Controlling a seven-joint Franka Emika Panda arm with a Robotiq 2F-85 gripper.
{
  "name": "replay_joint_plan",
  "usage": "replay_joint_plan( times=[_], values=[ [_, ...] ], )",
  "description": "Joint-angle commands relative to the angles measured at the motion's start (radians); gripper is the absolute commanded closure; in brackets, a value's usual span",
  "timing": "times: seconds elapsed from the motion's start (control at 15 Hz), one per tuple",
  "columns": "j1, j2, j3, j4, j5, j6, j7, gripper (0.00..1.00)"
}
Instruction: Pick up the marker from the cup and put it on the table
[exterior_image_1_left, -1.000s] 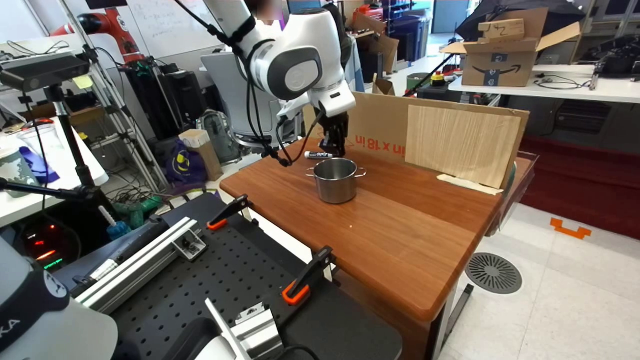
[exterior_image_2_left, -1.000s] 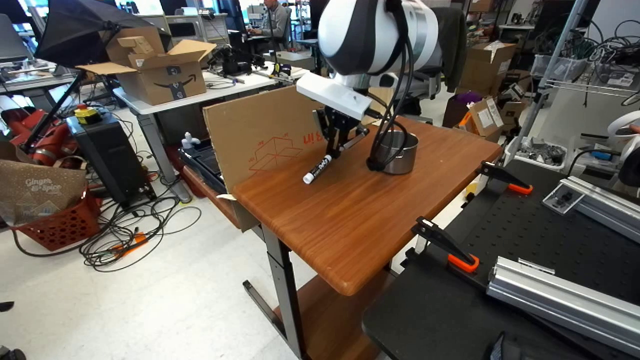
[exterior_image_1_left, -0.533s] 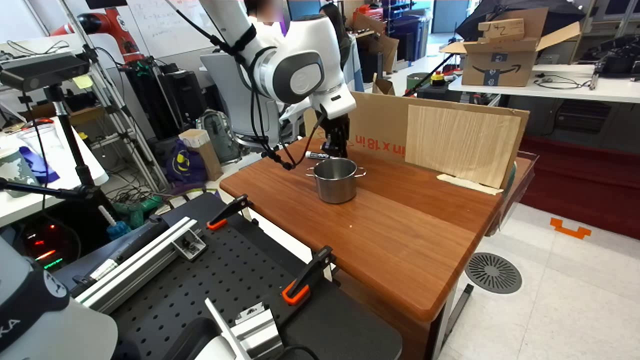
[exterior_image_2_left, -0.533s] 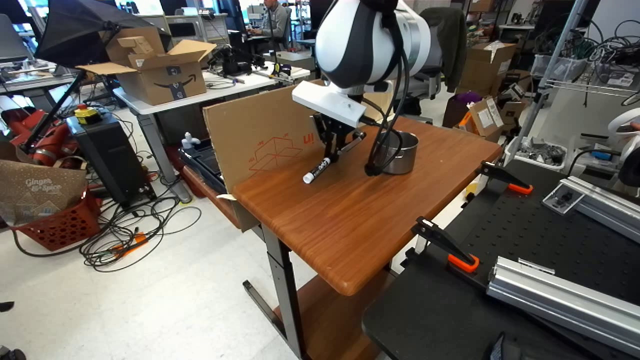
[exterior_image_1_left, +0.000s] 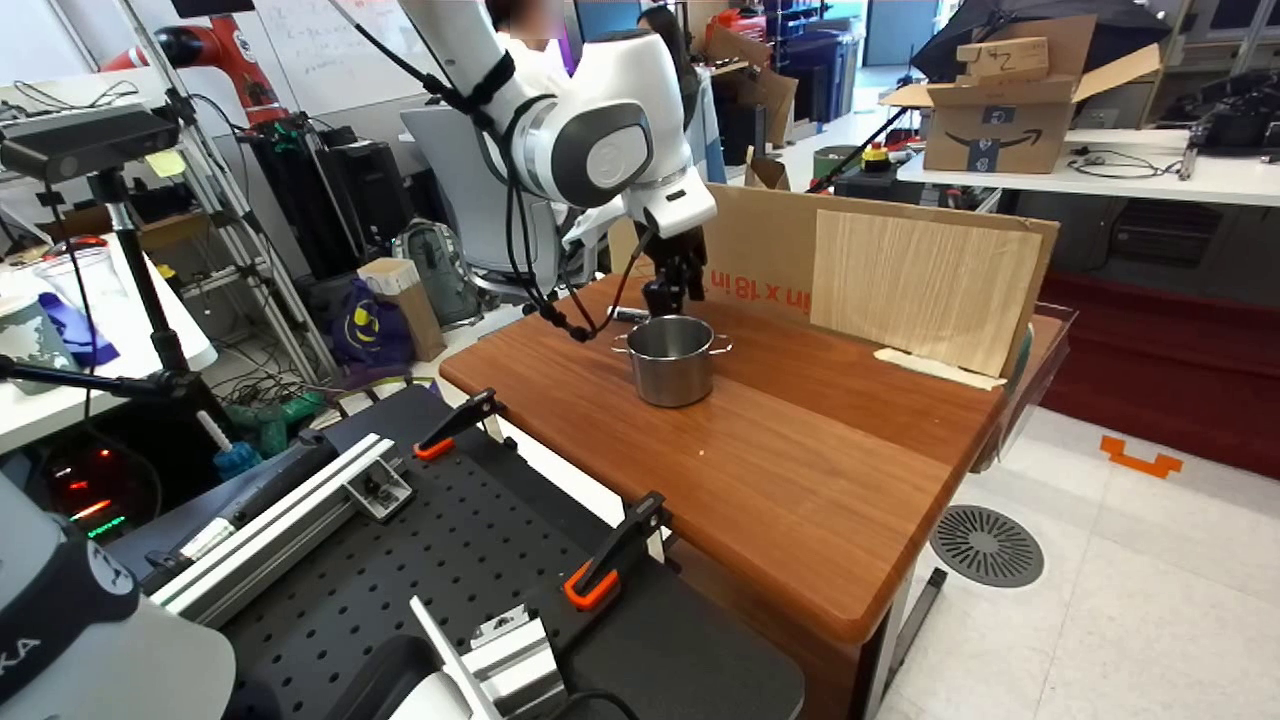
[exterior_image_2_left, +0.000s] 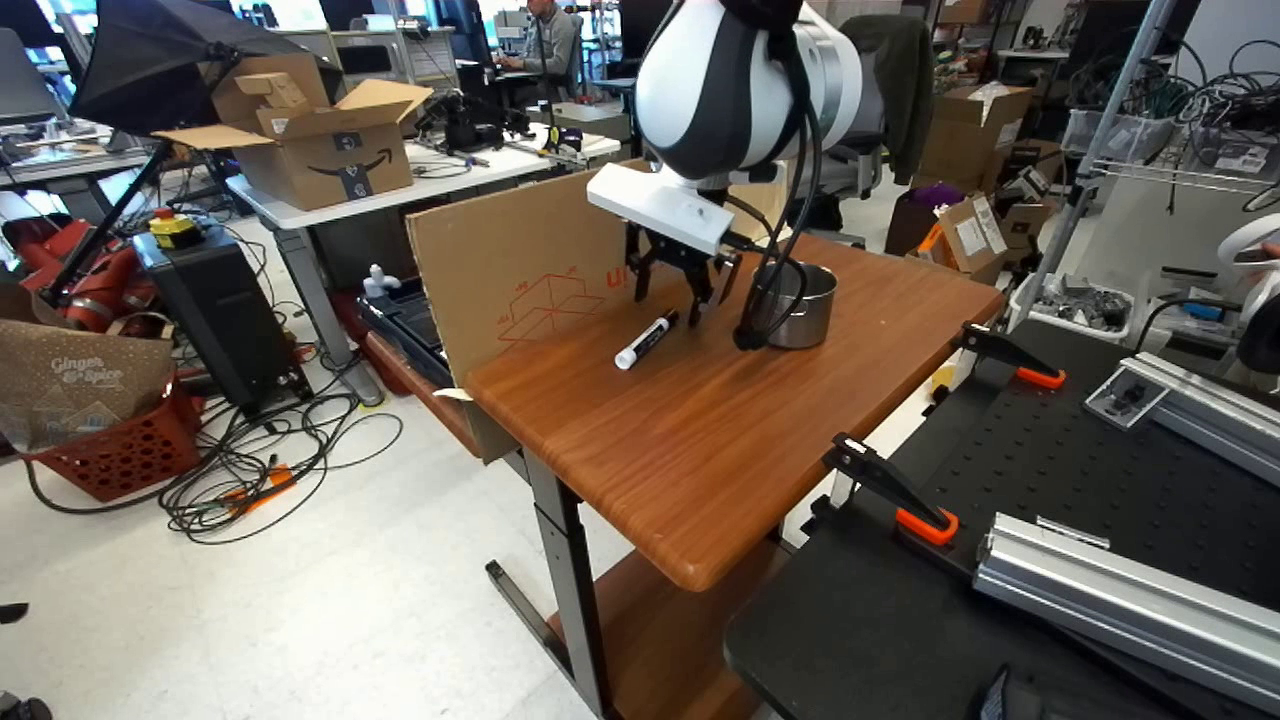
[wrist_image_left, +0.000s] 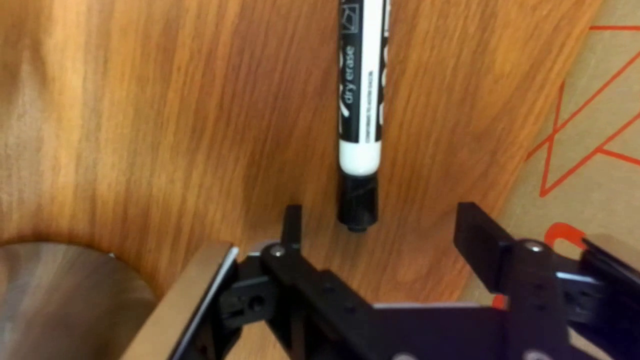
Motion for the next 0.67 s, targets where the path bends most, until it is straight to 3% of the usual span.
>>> replay_joint_plan(
  times=[0.0, 0.6],
  values=[
    [0.014, 0.014, -0.017, 0.024, -0.021, -0.026, 0.032, 0.0],
    [-0.018, -0.057, 0.027, -0.012, -0.008, -0.041, -0.008, 0.0]
  ],
)
